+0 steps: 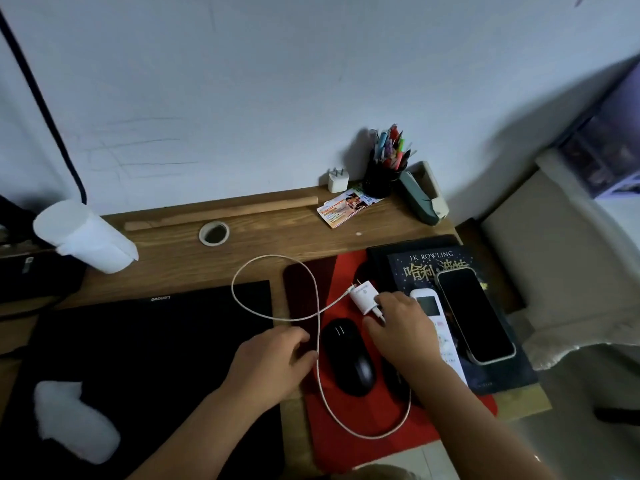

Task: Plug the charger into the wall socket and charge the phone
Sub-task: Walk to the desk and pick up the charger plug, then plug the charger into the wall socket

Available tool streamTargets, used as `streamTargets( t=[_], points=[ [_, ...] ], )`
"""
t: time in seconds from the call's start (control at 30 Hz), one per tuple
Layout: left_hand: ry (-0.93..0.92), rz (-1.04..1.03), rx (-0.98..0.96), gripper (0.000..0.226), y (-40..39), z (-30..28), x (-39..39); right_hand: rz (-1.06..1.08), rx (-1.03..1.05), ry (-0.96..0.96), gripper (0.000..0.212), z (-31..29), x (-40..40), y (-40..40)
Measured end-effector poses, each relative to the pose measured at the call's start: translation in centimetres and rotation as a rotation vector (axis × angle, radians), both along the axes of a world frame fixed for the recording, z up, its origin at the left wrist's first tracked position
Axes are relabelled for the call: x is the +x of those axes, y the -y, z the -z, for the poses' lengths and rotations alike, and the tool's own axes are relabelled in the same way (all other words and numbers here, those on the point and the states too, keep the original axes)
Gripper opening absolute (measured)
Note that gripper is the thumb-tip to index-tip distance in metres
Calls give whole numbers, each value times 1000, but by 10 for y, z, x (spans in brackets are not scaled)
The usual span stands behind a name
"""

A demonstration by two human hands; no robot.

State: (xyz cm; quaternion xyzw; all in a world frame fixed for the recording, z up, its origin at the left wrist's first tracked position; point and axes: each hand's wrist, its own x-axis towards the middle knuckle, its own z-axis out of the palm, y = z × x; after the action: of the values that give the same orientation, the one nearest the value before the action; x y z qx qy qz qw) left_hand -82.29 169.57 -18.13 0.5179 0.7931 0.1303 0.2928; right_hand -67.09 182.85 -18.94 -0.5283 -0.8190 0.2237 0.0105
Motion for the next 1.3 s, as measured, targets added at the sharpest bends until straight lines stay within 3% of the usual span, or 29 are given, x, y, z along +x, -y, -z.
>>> streamTargets(
  t=[0.2, 0.4, 0.63, 0.93, 1.13, 1.3],
  points=[
    [6, -53, -65, 40, -2, 2, 0, -133, 22, 136, 44, 31, -22, -21],
    [12, -86, -69, 39, -3, -2, 0, -124, 18, 192, 60, 42, -27, -25],
    [-35, -101, 47, 38, -7, -12, -7, 20, 140, -14, 70, -2, -25, -25],
    [-128, -161, 262, 26, -26, -69, -47, -114, 347, -429, 63, -105, -79, -22],
    [-220, -232, 382, 39, -27, -119, -91, -179, 361, -615, 44, -169, -123, -27],
    [-377, -273, 545, 39, -31, -171, -131, -294, 426, -738, 47, -229, -161, -28]
  ],
)
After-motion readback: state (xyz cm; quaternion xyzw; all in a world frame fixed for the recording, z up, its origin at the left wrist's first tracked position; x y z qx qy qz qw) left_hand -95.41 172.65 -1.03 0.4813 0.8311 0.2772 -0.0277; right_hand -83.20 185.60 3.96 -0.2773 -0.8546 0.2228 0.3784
